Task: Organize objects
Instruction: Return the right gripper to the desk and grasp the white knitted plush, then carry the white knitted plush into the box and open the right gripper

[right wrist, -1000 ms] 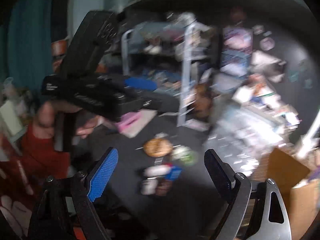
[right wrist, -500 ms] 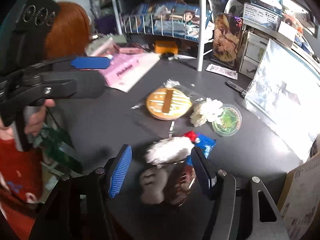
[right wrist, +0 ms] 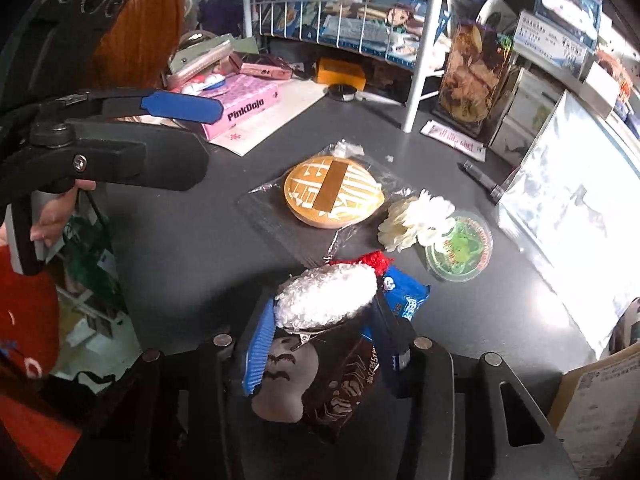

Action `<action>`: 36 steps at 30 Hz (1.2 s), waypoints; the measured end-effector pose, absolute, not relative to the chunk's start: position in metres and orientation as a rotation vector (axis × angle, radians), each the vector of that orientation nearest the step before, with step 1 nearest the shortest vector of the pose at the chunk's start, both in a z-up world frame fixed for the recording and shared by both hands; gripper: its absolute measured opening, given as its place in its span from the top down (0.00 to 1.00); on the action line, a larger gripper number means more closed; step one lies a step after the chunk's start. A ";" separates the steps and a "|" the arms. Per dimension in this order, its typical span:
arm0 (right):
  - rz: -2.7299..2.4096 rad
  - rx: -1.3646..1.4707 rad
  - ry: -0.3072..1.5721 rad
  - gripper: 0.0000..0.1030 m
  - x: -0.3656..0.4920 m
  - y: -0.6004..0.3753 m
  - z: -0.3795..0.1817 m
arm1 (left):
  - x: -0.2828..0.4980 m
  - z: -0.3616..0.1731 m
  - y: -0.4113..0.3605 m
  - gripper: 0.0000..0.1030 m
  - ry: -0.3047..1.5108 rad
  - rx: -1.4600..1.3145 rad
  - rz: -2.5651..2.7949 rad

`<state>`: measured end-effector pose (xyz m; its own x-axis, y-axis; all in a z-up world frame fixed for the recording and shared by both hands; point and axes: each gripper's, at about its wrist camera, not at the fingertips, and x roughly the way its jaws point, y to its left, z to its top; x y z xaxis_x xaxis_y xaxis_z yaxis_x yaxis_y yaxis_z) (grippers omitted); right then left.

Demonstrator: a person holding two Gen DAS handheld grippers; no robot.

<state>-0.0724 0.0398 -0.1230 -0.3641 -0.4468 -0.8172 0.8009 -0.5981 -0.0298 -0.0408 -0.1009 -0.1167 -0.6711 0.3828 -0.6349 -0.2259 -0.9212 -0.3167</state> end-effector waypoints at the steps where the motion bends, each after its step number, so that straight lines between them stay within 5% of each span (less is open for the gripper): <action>1: -2.023 1.020 0.542 0.60 -0.071 0.041 -0.120 | -0.041 -0.115 -0.099 0.01 -0.300 -1.049 2.572; 10: -2.074 0.794 0.478 0.60 -0.041 0.054 -0.061 | -0.044 -0.083 -0.067 0.03 -0.294 -1.011 2.388; 14: -2.118 0.635 0.496 0.60 -0.023 0.066 -0.026 | -0.047 -0.058 -0.049 0.31 -0.317 -0.974 2.300; 17: -2.161 0.555 0.501 0.60 -0.016 0.080 -0.003 | -0.049 -0.036 -0.032 0.33 -0.288 -0.942 2.282; 21: -2.226 0.497 0.496 0.60 -0.012 0.105 0.017 | -0.056 -0.008 -0.009 0.56 -0.277 -0.903 2.244; 24: -2.280 0.491 0.474 0.60 -0.014 0.127 0.027 | -0.066 0.009 0.017 0.63 -0.231 -0.889 2.208; 36: -2.473 0.672 0.345 0.60 -0.043 0.239 0.042 | -0.129 0.030 0.143 0.65 -0.097 -0.959 2.067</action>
